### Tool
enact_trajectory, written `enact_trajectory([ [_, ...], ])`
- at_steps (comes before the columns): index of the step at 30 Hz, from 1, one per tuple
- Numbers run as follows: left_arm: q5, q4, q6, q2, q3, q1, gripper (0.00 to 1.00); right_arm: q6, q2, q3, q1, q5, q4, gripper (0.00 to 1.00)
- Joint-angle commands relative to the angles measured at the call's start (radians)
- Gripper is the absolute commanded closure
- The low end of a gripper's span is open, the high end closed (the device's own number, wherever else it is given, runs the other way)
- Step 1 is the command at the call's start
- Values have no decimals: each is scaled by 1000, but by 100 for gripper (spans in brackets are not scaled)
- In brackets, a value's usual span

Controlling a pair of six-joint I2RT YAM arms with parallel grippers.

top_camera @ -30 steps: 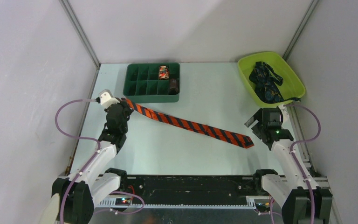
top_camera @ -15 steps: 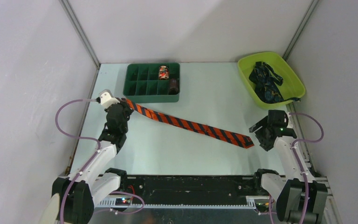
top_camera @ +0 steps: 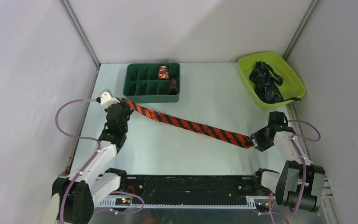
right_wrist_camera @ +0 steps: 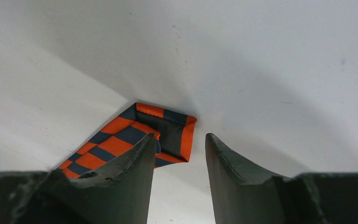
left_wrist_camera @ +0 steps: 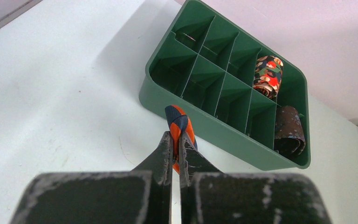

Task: Roll the ties
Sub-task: Flatten out the tie at the center of the board.

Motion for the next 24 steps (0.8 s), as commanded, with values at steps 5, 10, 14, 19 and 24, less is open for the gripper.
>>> enact_trajectory([
  [5,-26,17,-9,3,9,10,100,13,70,-3,-4,-25,54,55],
  [10,-26,16,-9,6,12,11,100,20,111,-3,-4,-20,66,55],
  [14,-29,14,-8,4,12,10,100,20,156,-3,-4,-26,88,54],
  [19,-34,11,-6,3,14,10,100,17,220,-3,-7,-41,119,55],
  [24,-38,10,-6,3,14,10,100,7,246,-3,-8,-48,133,73],
])
